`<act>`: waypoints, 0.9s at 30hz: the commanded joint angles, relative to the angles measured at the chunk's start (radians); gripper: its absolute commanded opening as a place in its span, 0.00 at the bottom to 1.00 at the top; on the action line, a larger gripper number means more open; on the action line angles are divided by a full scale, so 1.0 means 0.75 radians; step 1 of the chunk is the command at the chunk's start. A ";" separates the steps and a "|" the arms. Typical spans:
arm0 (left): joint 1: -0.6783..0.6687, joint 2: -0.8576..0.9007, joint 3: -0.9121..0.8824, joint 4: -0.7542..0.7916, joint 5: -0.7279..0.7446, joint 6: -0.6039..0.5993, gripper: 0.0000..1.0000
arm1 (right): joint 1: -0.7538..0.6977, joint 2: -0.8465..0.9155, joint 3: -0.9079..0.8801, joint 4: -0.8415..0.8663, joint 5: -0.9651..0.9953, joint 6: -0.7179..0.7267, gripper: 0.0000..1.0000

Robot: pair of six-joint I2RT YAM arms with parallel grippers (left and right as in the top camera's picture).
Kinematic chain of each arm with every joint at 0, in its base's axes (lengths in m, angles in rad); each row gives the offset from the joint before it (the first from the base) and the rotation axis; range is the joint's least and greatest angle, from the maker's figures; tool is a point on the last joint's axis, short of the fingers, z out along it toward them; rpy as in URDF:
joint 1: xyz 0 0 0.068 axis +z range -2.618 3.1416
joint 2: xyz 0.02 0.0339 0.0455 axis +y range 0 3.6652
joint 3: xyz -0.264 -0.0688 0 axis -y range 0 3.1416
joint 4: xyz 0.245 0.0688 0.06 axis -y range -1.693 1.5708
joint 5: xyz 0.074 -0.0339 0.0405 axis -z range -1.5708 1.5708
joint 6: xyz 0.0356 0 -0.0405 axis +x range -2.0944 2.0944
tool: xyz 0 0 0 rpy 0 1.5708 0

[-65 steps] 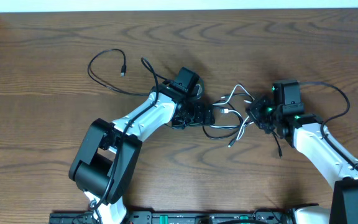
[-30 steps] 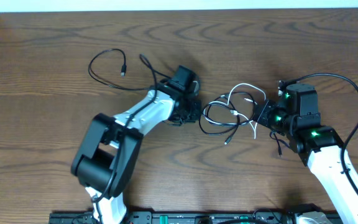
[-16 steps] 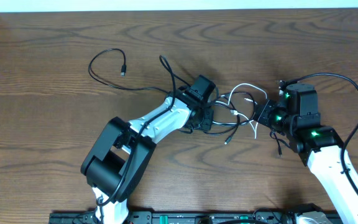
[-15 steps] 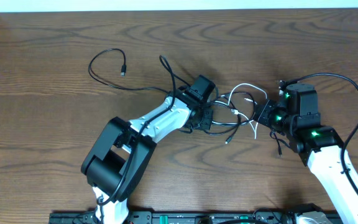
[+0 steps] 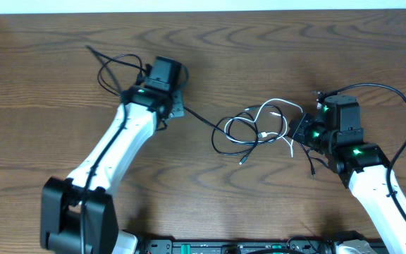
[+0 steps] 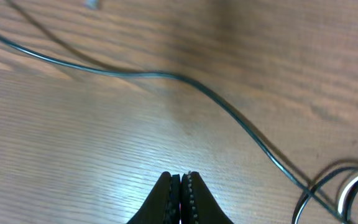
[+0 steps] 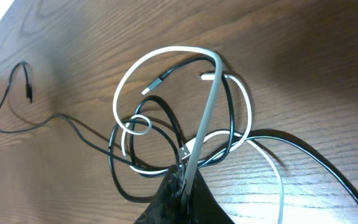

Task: Untangle cables

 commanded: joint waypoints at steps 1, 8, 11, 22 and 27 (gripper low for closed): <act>0.052 -0.072 -0.003 -0.012 0.182 -0.042 0.07 | -0.003 -0.014 0.003 -0.010 0.049 -0.015 0.01; -0.130 0.179 -0.004 0.029 0.593 -0.257 0.31 | -0.003 -0.014 0.003 0.004 0.017 -0.015 0.01; -0.200 0.293 -0.004 0.101 0.589 -0.420 0.43 | -0.003 -0.014 0.003 0.005 0.015 -0.015 0.01; -0.312 0.511 -0.004 0.383 0.579 -0.578 0.43 | -0.003 -0.014 0.003 0.005 -0.004 -0.016 0.01; -0.293 0.504 -0.004 0.384 0.488 -0.541 0.12 | -0.003 -0.015 0.003 0.005 -0.014 -0.016 0.01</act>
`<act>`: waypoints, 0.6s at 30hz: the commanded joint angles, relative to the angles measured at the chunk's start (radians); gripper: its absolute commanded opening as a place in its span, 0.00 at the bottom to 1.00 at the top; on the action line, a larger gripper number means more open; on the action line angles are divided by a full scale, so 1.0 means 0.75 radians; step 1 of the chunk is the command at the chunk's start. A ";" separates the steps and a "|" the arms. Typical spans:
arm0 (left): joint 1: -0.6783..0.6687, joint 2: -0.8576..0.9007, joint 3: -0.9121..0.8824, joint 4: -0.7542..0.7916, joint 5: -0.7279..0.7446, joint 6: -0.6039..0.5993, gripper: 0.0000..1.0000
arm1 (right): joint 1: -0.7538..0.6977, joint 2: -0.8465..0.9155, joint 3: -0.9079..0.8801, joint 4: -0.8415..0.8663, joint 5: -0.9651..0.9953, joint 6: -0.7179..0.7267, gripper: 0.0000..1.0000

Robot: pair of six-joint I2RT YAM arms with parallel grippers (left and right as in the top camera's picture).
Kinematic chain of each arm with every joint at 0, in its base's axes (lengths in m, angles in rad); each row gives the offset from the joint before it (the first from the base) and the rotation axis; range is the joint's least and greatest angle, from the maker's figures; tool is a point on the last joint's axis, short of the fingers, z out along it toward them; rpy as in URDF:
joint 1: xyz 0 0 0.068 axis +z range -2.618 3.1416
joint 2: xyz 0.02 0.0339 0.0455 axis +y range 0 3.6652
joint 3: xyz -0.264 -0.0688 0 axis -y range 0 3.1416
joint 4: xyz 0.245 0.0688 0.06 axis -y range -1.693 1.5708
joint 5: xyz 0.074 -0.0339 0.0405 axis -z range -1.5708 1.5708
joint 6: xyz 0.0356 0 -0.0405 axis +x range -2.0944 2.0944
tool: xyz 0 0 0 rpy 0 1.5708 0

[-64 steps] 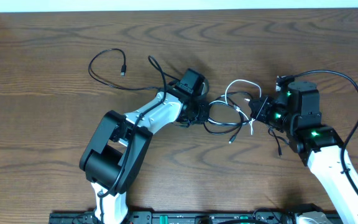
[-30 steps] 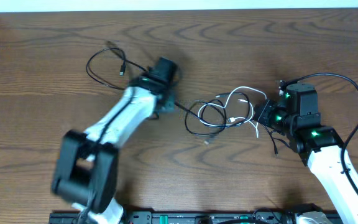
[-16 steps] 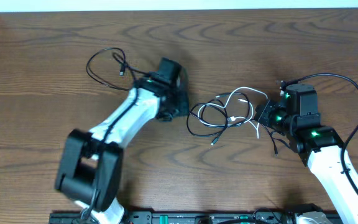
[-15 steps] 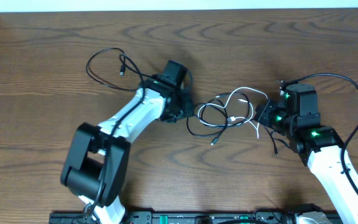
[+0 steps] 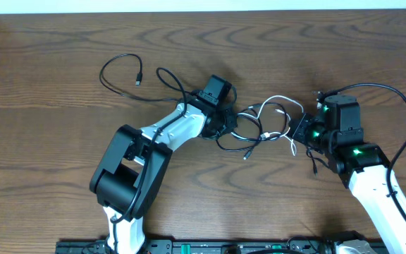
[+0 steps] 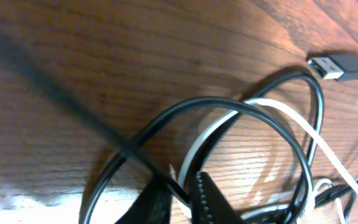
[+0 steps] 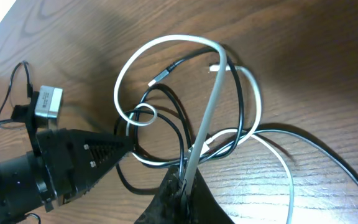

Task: Untangle cables

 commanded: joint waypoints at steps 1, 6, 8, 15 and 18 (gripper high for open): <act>0.020 0.042 -0.011 -0.017 -0.107 0.043 0.11 | -0.003 -0.014 0.003 -0.001 -0.012 -0.016 0.01; 0.085 -0.090 -0.011 -0.077 -0.107 0.193 0.07 | -0.004 -0.014 0.003 -0.021 0.055 -0.032 0.01; 0.139 -0.208 -0.011 -0.171 -0.106 0.231 0.08 | -0.033 -0.014 0.003 -0.069 0.165 -0.044 0.01; 0.304 -0.514 -0.011 -0.417 -0.106 0.453 0.08 | -0.404 -0.014 0.003 -0.226 0.282 -0.046 0.01; 0.369 -0.568 -0.011 -0.460 -0.106 0.460 0.08 | -0.561 -0.014 0.003 -0.241 0.283 -0.067 0.01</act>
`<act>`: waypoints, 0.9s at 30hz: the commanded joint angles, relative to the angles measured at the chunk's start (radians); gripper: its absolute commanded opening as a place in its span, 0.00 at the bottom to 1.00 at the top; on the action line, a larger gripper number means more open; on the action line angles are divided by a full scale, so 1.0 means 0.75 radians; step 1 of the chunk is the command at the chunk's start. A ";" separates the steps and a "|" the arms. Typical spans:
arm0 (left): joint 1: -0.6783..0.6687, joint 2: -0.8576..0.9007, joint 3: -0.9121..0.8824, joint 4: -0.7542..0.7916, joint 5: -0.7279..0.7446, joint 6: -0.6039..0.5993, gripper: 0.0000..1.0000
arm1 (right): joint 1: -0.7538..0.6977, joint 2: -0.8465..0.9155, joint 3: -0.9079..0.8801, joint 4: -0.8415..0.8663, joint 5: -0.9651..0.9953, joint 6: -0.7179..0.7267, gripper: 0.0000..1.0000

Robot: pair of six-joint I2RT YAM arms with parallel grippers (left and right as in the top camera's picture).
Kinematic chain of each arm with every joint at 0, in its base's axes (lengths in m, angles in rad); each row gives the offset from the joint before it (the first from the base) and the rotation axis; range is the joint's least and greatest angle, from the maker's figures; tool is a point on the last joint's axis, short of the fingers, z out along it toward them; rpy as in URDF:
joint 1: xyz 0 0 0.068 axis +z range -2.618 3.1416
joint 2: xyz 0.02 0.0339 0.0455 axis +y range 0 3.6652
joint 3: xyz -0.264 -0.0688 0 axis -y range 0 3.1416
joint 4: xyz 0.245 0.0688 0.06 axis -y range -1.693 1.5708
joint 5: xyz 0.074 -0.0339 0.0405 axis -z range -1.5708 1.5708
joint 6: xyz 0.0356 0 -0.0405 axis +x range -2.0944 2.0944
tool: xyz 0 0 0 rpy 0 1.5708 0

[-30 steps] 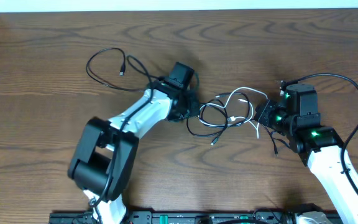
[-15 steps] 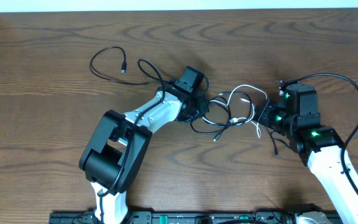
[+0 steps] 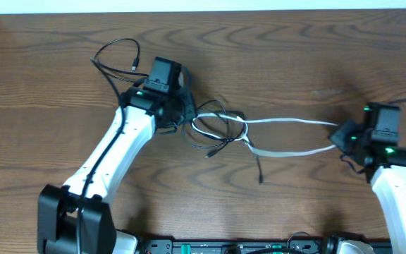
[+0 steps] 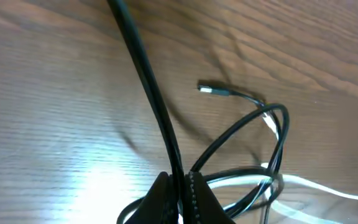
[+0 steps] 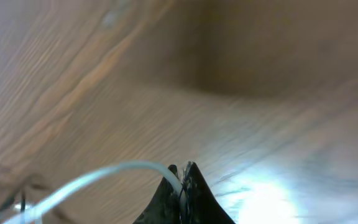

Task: Untangle cables

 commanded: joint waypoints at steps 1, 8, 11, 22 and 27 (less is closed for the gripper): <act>0.074 -0.052 -0.003 -0.030 -0.019 0.057 0.08 | -0.131 -0.012 0.003 -0.008 0.042 -0.028 0.01; 0.208 -0.076 -0.003 -0.057 -0.018 0.101 0.08 | -0.349 -0.012 0.003 -0.024 0.041 -0.083 0.01; 0.267 -0.101 0.008 -0.057 -0.012 0.117 0.08 | -0.436 -0.012 0.003 -0.026 0.020 -0.108 0.01; 0.765 -0.463 0.027 0.134 0.241 0.076 0.08 | -0.763 -0.012 0.003 -0.107 0.019 -0.127 0.01; 0.939 -0.466 0.027 0.184 0.241 0.013 0.08 | -0.891 -0.012 0.003 -0.131 0.016 -0.125 0.01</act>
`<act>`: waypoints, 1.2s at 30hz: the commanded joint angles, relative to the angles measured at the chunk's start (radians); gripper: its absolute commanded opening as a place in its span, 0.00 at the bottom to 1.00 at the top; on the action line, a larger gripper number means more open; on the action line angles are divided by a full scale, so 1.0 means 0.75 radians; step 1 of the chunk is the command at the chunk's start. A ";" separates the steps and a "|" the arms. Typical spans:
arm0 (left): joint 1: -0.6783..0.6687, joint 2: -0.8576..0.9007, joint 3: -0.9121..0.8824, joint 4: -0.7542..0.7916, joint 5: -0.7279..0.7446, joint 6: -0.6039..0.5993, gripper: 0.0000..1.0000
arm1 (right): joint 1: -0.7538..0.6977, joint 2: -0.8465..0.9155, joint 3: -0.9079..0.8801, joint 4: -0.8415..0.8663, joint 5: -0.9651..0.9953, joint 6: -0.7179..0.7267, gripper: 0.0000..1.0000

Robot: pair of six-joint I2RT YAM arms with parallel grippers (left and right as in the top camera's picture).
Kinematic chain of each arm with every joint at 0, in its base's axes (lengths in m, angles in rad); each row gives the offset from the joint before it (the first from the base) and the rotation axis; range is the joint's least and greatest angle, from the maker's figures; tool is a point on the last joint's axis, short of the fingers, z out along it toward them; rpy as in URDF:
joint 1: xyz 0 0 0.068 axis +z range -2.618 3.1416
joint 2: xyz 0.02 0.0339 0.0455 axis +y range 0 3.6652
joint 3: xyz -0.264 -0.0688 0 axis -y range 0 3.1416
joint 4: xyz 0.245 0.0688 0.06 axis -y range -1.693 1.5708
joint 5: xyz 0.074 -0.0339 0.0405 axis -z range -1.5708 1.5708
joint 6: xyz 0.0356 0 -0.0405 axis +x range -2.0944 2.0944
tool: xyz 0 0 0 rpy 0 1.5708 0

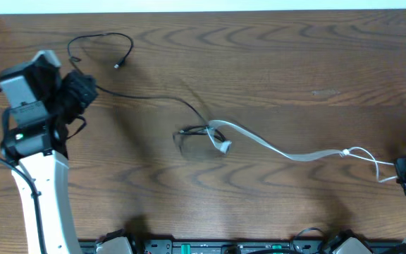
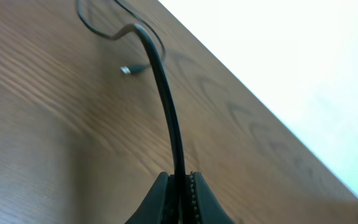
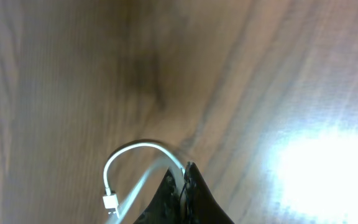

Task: Untangle cables

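A thin black cable runs from a loop at the back left, through my left gripper, down to a small tight knot at mid-table. From that knot a white cable stretches right to my right gripper at the frame's edge. The left wrist view shows my left gripper shut on the black cable, whose plug lies beyond. In the right wrist view my right gripper is shut on the white cable, with a white plug dangling beside it.
The wooden table ends in a white strip along the back. A black rail runs along the front edge. My left arm's white link stands over the front left corner.
Both grippers have moved further apart, the left to the far left, the right to the far right edge. The loose loops at mid-table have shrunk to a small knot.
At first my left gripper was shut and empty left of a loose tangle, while the right held the white cable at its right side. Then the left was in the tangle at the black cable. The arms then stood apart, and now far apart.
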 commanded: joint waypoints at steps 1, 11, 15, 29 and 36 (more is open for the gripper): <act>0.107 -0.006 0.027 0.043 0.003 -0.059 0.08 | -0.089 -0.012 0.003 -0.012 0.016 0.001 0.01; -0.112 0.002 0.022 -0.032 0.283 -0.054 0.08 | 0.022 -0.012 0.004 0.333 -1.031 -0.214 0.01; -0.482 0.033 0.020 -0.281 -0.087 0.181 0.08 | 0.359 -0.012 0.058 0.264 -0.829 -0.400 0.01; -0.869 0.328 0.018 -0.458 -0.348 0.195 0.08 | 0.565 0.220 0.920 -0.424 0.420 -0.581 0.01; -0.890 0.353 0.018 -0.457 -0.347 0.194 0.08 | 0.363 0.331 1.413 -0.309 0.533 -0.475 0.01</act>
